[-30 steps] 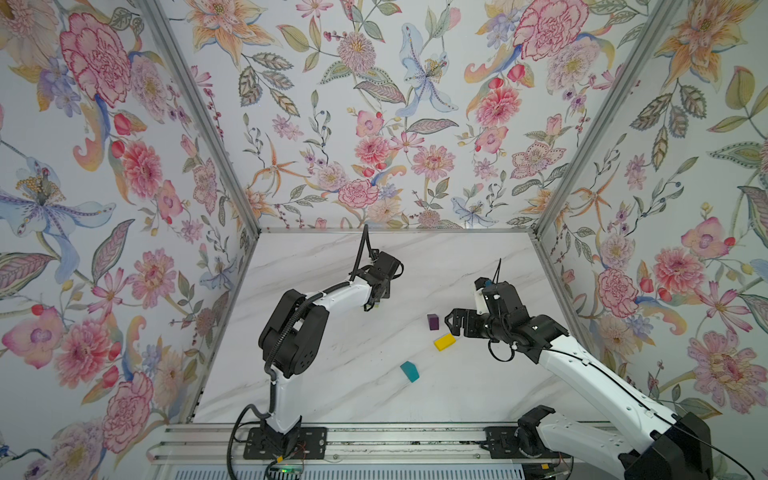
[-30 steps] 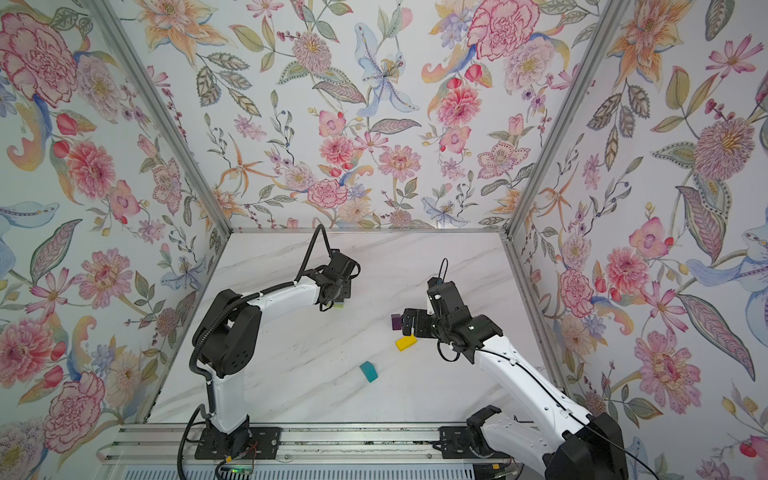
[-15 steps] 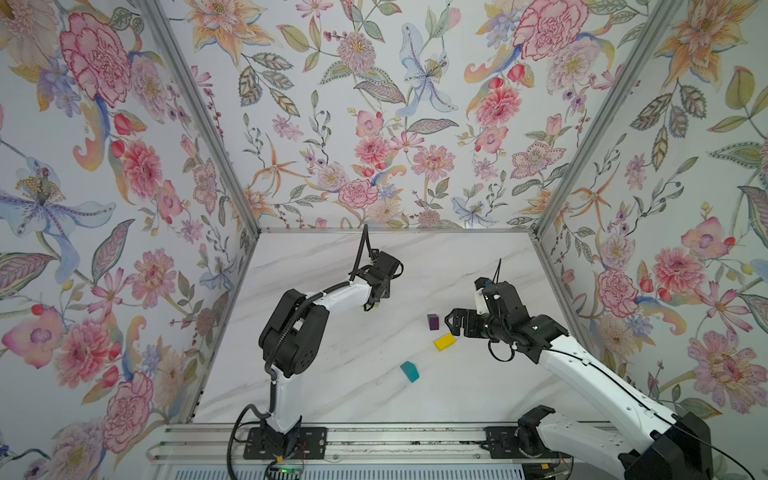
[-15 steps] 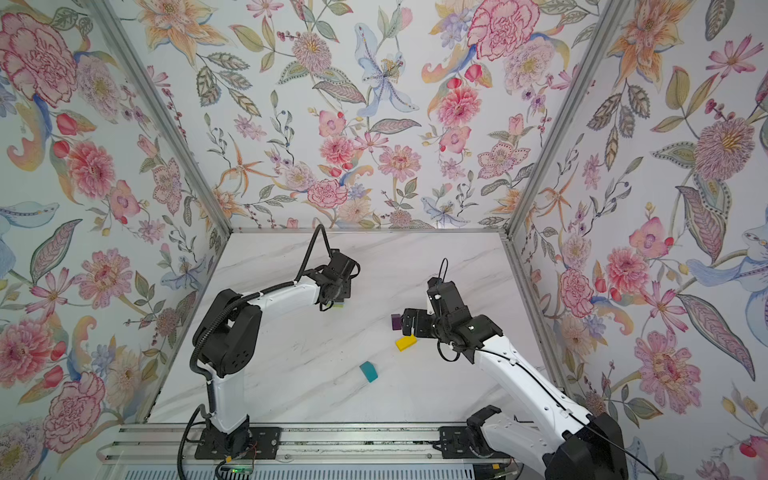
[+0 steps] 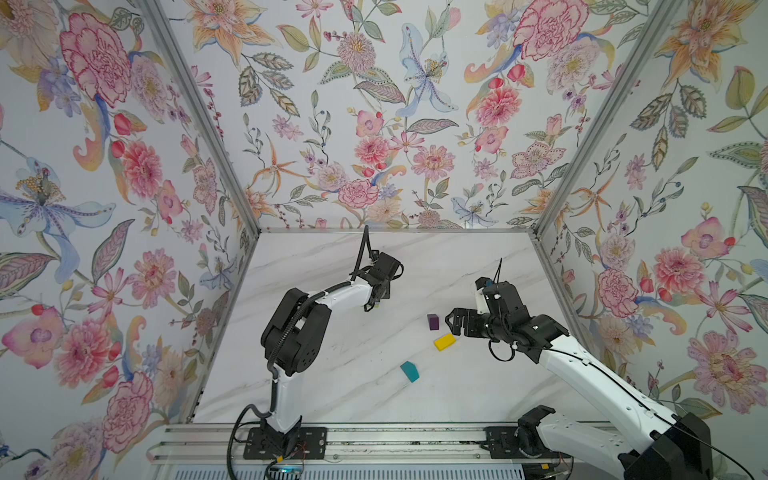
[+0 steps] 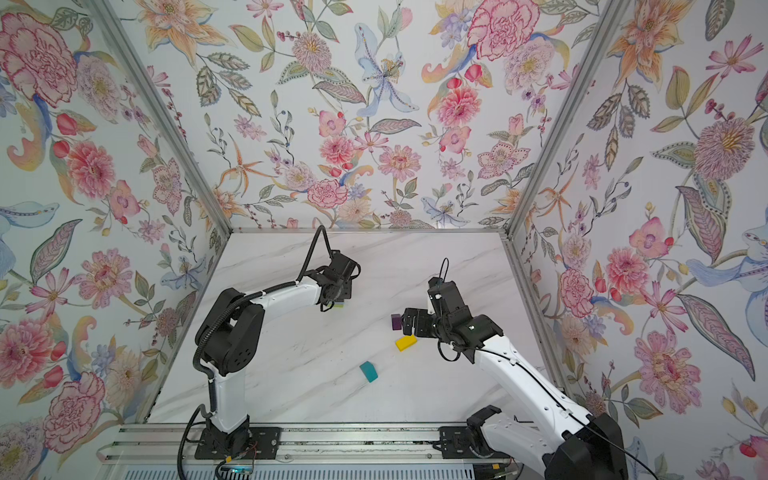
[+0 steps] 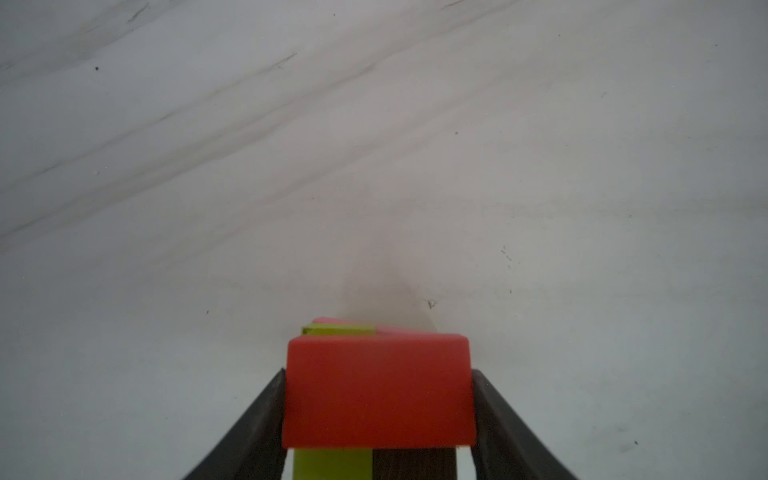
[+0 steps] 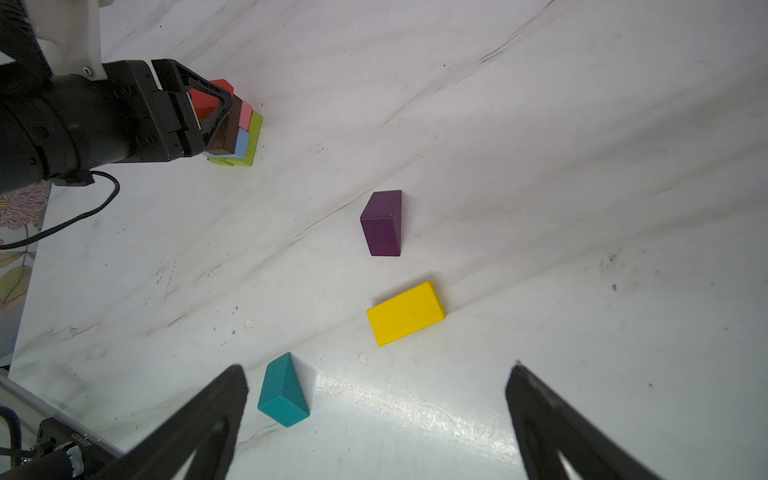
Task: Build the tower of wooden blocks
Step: 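Lower the red block onto the lime green and brown blocks with the left gripper, then open the left gripper and raise it off the red block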
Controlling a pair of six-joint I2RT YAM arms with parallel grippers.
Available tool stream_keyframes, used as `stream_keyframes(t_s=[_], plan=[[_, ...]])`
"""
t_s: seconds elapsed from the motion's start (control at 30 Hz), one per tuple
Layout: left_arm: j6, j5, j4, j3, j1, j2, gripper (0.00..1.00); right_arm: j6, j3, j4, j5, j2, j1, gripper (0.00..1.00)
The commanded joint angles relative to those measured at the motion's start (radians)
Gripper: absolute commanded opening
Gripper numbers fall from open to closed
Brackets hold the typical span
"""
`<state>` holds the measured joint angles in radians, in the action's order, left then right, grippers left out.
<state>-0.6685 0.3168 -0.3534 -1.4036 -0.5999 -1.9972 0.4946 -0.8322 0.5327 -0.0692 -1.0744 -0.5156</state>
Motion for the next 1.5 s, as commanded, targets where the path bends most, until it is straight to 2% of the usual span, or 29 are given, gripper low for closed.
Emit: stream_keyframes(t_s=[0.0,0.23,0.5,1.1,1.23,1.47], plan=[[0.008,-0.008,-0.011,-0.02,0.015,-0.014,0.67,0.006,-0.004,-0.014,0.018,-0.001,0.004,0.99],[0.012,-0.008,-0.007,-0.019,0.013,-0.008,0.71,0.008,-0.004,-0.014,0.017,-0.005,0.006,0.99],[0.014,-0.002,-0.007,-0.019,0.014,0.015,0.71,0.013,-0.004,-0.014,0.017,-0.006,0.005,0.99],[0.04,-0.012,0.0,-0.013,-0.005,0.181,0.74,0.025,-0.018,-0.011,0.02,-0.02,0.003,0.99],[0.045,0.021,0.015,0.036,-0.005,0.254,0.76,0.029,-0.029,-0.013,0.023,-0.039,-0.004,0.99],[0.065,0.06,0.067,0.225,0.003,0.476,0.77,0.035,-0.1,-0.016,0.056,-0.138,-0.056,0.99]])
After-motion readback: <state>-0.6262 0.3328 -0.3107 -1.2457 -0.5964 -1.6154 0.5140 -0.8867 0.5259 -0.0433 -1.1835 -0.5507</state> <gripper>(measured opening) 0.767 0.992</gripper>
